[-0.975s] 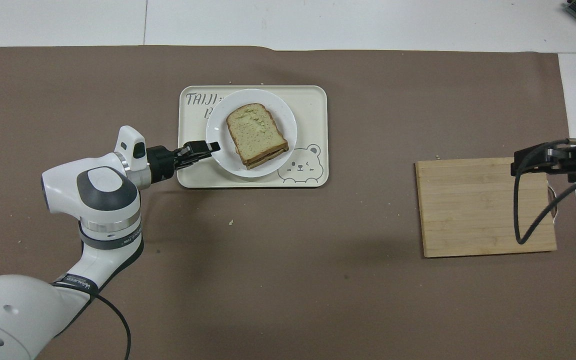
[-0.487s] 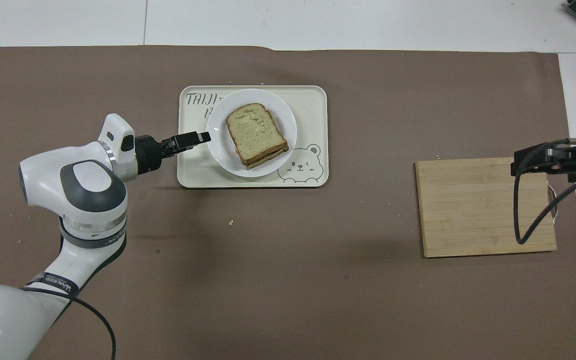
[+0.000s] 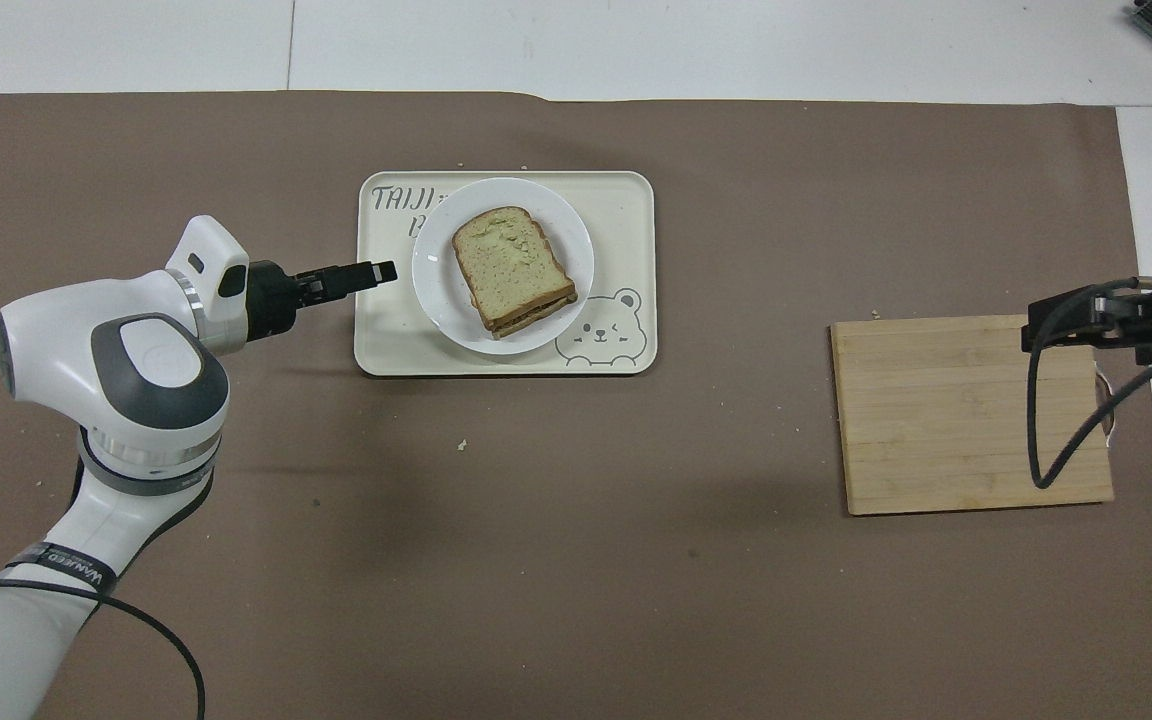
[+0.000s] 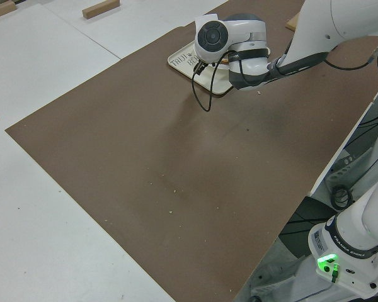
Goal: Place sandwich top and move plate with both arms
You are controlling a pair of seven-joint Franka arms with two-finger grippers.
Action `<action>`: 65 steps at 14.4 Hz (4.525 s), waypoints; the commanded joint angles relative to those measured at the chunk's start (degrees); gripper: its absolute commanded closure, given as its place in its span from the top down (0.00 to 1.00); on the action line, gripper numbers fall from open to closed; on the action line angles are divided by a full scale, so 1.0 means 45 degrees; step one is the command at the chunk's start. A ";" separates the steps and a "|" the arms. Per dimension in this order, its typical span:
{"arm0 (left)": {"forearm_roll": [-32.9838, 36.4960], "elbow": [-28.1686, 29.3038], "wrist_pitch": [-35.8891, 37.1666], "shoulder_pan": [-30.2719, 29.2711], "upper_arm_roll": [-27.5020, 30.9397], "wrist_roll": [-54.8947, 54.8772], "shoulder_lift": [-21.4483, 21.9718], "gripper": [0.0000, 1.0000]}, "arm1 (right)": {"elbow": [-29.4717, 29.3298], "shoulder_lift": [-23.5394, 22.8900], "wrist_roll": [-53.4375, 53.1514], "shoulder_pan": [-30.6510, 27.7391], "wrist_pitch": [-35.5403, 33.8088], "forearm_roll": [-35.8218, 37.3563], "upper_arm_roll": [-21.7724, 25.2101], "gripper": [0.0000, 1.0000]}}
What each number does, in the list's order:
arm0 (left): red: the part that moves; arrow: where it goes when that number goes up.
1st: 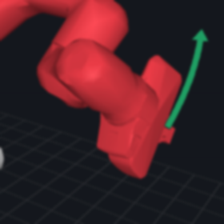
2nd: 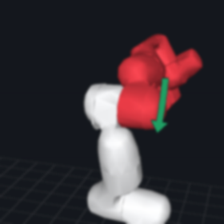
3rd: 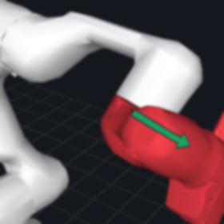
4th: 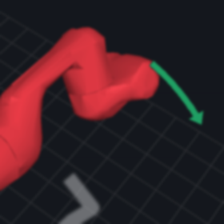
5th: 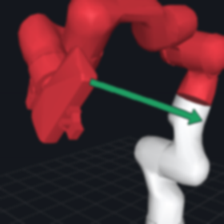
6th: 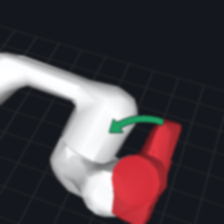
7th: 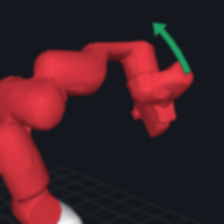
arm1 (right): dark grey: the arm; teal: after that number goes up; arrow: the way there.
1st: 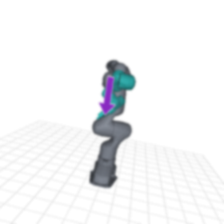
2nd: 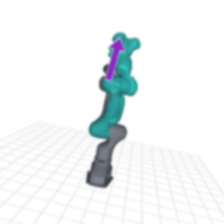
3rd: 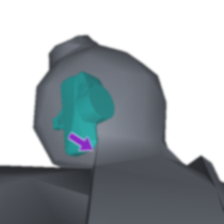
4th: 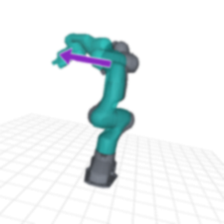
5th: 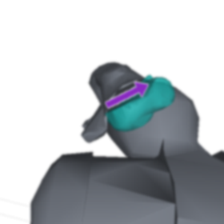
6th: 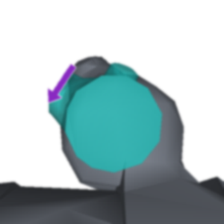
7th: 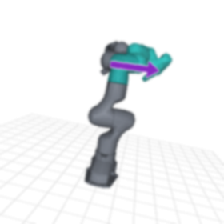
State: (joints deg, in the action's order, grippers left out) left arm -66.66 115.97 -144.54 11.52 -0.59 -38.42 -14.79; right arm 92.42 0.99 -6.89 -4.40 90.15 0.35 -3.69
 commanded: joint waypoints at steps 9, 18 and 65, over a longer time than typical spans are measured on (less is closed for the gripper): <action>0.8454 -0.3148 0.5392 -0.0041 0.1986 0.3378 0.0570 1.00 | -0.0089 -0.0044 0.0067 -0.0135 0.0026 -0.0253 -0.0040 1.00; 1.4890 -0.5943 1.1450 0.0095 0.1967 0.3965 0.2776 1.00 | -0.0089 -0.0044 0.0067 -0.0135 0.0026 -0.0253 -0.0040 1.00; 1.4735 -0.5145 1.2452 -0.2014 0.0463 0.6351 0.4322 1.00 | -0.0089 -0.0044 0.0067 -0.0135 0.0026 -0.0253 -0.0040 1.00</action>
State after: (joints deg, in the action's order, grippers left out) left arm -1.00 91.34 -88.02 3.21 2.22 -9.02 3.55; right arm 92.42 0.99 -6.89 -4.40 90.15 0.35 -3.69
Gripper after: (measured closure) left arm 0.000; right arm 0.000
